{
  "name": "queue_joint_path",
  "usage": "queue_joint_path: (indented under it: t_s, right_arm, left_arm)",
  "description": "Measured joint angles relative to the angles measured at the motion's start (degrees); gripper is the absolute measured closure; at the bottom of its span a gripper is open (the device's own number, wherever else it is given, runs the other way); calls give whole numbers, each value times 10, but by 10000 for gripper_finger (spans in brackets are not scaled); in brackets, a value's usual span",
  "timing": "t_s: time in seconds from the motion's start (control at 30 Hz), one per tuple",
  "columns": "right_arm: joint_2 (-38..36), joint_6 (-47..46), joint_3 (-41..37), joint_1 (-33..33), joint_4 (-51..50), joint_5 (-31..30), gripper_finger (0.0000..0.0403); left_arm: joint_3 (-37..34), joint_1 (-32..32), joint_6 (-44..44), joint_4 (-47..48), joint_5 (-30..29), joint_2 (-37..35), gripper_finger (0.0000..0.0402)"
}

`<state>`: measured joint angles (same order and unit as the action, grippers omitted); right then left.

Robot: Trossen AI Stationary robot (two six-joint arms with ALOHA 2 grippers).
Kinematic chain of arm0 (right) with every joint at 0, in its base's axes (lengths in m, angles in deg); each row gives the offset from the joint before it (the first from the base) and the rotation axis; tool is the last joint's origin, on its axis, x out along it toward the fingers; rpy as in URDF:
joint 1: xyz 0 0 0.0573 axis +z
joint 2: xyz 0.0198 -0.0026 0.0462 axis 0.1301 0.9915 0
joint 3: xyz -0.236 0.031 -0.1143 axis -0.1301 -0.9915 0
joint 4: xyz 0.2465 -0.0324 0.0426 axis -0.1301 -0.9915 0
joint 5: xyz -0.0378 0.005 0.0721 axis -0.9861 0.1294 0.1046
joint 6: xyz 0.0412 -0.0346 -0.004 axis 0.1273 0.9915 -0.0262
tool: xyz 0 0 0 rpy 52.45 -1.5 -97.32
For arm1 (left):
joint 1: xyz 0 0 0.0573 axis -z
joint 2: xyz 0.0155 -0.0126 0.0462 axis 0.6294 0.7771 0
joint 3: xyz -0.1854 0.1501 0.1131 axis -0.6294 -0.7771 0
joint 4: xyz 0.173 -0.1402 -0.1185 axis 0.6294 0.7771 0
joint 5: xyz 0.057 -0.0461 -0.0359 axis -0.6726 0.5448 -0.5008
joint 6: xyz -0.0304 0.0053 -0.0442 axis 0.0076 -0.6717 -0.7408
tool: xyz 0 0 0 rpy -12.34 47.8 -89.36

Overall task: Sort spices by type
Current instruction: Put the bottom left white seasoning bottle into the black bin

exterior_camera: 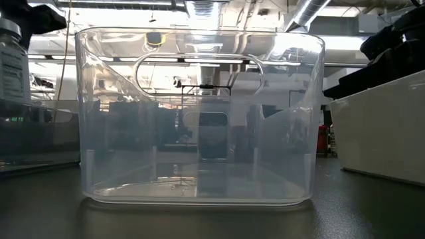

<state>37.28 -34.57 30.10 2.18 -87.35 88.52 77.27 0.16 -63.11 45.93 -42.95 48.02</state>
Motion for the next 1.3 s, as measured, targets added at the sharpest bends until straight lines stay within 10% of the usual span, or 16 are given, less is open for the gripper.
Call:
queue_joint_path:
  t_s: [1.3]
  right_arm:
    - [0, 0, 0, 0, 2, 0, 39]
  left_arm:
    - [-61, -30, 8, -80, 40, 8, 208]
